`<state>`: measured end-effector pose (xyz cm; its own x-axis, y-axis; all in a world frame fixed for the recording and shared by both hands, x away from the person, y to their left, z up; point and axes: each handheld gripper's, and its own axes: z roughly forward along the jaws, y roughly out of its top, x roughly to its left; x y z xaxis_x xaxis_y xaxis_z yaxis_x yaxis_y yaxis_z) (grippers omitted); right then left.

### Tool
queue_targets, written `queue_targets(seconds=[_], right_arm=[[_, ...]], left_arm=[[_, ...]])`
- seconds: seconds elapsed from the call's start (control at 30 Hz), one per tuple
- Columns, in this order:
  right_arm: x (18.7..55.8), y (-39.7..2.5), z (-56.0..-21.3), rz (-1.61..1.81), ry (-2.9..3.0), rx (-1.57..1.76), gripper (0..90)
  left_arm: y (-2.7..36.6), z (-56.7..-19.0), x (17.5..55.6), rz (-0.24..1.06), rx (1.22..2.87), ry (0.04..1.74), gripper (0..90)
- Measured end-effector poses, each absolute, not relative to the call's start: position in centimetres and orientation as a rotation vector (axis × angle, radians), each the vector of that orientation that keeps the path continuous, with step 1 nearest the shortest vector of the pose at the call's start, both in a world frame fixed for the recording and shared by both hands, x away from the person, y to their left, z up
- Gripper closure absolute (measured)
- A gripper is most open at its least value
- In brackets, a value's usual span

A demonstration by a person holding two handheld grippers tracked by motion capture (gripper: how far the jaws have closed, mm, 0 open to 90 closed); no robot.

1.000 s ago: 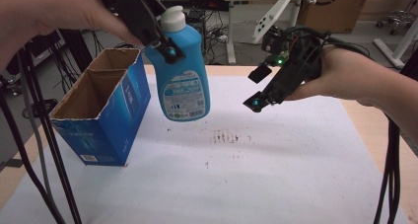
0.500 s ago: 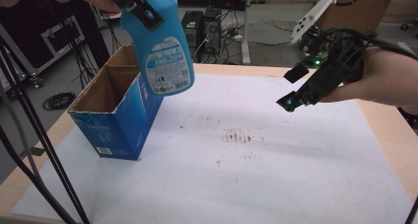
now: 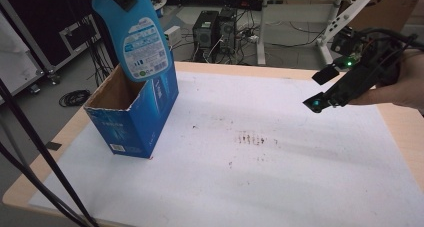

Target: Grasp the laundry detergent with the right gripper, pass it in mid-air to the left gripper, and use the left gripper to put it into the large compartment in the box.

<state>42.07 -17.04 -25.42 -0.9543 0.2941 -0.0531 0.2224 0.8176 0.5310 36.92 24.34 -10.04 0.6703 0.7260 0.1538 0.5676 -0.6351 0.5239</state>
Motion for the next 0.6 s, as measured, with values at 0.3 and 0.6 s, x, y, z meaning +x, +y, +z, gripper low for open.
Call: queue_targets(seconds=[0.3,0.6], right_arm=[[42.4,-17.9,-25.3,0.807,2.857,0.440,21.9],[42.5,-18.3,-25.4,0.796,2.858,0.450,21.9]], left_arm=[[26.6,-10.6,37.2,0.517,2.430,1.173,38.3],[27.6,-11.7,37.7,0.506,2.422,1.272,38.3]])
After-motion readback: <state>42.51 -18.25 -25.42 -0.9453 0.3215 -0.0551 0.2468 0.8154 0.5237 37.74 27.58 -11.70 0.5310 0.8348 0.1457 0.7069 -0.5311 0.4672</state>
